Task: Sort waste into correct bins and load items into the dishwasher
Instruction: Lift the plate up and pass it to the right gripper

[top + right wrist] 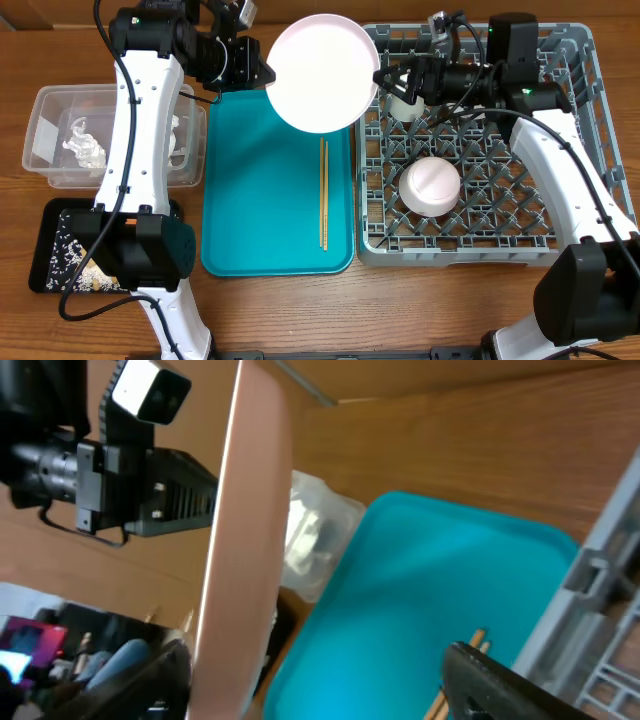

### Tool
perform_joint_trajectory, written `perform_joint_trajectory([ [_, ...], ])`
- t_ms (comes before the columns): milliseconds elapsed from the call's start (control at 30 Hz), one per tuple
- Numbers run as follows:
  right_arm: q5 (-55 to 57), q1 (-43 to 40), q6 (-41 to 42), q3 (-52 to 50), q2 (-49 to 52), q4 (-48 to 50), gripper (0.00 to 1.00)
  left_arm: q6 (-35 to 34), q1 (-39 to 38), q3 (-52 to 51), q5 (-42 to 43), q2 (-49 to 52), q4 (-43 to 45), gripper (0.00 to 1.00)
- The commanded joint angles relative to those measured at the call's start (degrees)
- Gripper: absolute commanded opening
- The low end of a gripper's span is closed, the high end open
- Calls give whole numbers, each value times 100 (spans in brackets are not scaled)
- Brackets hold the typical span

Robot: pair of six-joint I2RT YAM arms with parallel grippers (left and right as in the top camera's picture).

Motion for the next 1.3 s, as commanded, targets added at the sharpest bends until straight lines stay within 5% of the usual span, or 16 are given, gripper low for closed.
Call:
perform_joint_trajectory([
  [0, -271, 28, -20, -7, -157, 105, 75, 149, -52, 79, 378, -66, 46, 4],
  [133, -632, 28, -15, -7, -157, 330, 55, 85, -199, 79, 127, -66, 85, 4],
  [400, -734, 142, 7, -7, -157, 433, 59, -26, -407, 79, -76, -66, 262, 4],
  [600, -737, 166, 11, -7, -157, 625, 27, -46, -420, 79, -184, -66, 267, 4],
  [667, -737, 166, 11, -7, -157, 695, 26, -46, -420, 76, -197, -66, 258, 8],
  [800, -730, 164, 7, -7, -157, 800, 26, -44, -420, 79, -199, -66, 275, 33],
  [933, -595, 87, 4, -7, -157, 817, 24, -46, -404, 79, -240, -66, 310, 41],
  [1267, -332, -367, 7, -7, -168, 706, 4, -46, -291, 79, -625, -66, 304, 43],
])
